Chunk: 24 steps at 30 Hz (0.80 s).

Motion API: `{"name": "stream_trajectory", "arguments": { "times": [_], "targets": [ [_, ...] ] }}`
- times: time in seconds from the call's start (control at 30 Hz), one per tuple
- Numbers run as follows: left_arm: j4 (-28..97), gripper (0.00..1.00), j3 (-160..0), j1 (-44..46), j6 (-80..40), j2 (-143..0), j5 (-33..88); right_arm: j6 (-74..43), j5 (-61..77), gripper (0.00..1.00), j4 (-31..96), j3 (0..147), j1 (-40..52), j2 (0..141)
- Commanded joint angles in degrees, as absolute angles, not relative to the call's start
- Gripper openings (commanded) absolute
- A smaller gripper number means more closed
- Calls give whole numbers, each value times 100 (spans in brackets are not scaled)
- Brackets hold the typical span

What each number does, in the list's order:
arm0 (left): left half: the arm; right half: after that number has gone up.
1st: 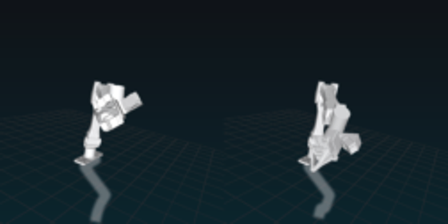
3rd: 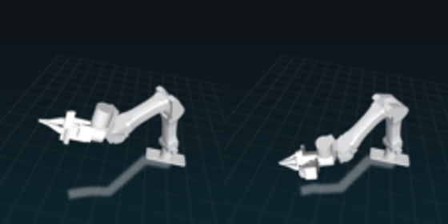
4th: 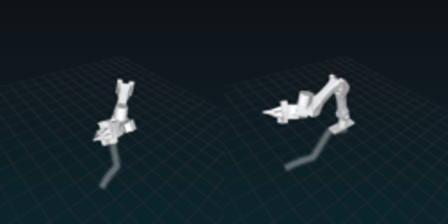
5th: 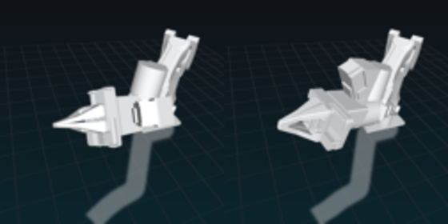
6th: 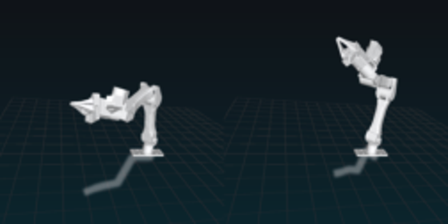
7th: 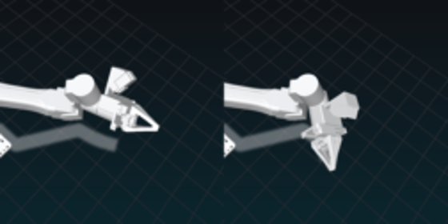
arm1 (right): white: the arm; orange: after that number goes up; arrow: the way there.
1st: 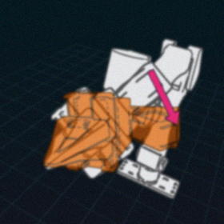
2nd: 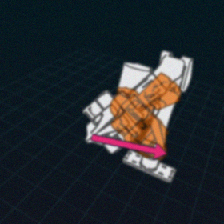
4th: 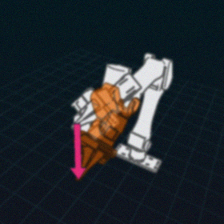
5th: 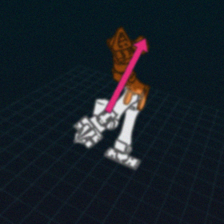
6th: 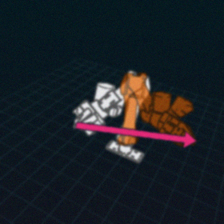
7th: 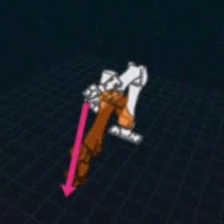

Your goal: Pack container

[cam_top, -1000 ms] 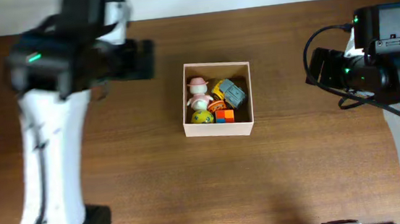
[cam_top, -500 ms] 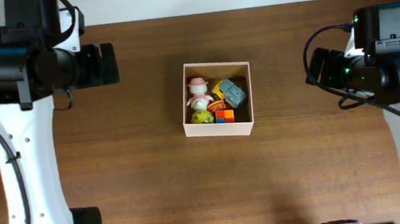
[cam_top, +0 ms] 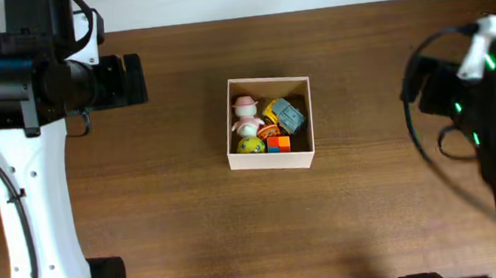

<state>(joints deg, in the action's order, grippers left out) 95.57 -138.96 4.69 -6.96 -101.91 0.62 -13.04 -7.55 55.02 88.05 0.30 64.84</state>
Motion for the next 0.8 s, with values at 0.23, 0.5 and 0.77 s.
{"name": "stream_trajectory", "arguments": {
  "times": [0.23,0.5,0.77],
  "targets": [
    [9568,99,-13896,445,-749,-10219,38,342,200,99,2773,4027,3,3022],
    [9568,99,-13896,445,-749,-10219,38,336,478,99,2674,1754,-1,985],
    [9568,99,-13896,445,-749,-10219,38,246,591,99,2679,869,-1,19]
  ]
}}
